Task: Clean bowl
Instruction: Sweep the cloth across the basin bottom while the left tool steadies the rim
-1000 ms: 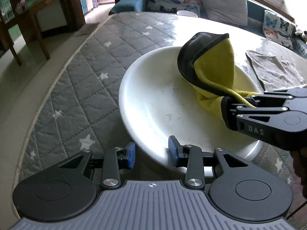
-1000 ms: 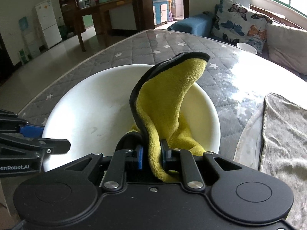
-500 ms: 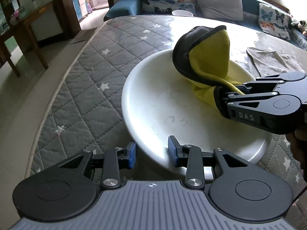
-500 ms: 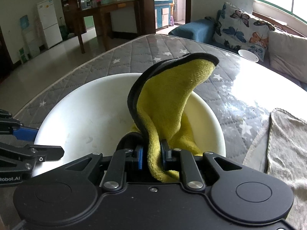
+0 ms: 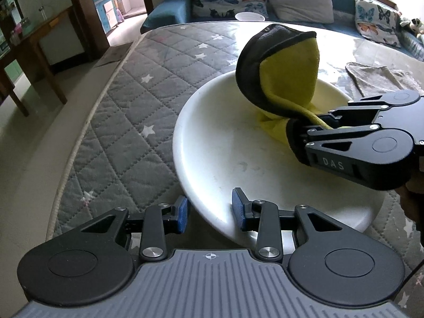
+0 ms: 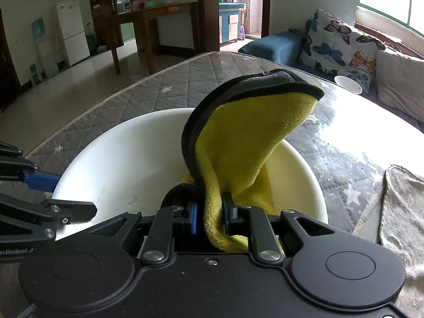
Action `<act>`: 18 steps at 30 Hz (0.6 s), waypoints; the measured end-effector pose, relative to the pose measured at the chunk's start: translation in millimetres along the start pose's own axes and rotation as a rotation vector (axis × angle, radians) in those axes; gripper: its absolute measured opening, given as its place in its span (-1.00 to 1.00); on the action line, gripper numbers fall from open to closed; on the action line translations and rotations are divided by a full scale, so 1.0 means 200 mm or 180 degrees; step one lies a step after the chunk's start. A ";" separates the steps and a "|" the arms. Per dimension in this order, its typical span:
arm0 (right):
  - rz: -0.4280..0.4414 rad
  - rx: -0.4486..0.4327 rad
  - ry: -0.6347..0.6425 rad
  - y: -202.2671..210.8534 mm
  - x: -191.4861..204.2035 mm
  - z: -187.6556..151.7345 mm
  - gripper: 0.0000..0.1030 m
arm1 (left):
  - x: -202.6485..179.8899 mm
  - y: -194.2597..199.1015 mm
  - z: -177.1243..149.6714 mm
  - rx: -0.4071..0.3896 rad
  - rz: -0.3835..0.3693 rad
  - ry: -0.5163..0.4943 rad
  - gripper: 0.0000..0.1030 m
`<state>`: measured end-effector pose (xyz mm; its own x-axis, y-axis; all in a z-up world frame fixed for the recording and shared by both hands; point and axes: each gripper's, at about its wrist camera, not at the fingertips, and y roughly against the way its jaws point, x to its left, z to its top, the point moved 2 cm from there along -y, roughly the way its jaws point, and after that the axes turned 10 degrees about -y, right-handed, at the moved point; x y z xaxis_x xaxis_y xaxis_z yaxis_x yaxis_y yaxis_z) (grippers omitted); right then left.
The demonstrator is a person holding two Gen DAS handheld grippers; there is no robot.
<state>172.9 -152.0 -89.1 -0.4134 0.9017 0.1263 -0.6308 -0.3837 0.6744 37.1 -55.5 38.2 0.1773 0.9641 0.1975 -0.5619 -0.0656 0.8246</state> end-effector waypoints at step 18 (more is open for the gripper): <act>0.0124 0.0026 0.0086 0.08 0.07 -0.08 -0.63 | -0.01 0.00 0.00 -0.0001 0.0044 0.0013 -0.29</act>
<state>146.8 -148.4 -87.2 -0.4551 0.8805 0.1330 -0.6087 -0.4166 0.6752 38.0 -57.6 37.6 0.1662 0.9642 0.2065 -0.5646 -0.0787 0.8216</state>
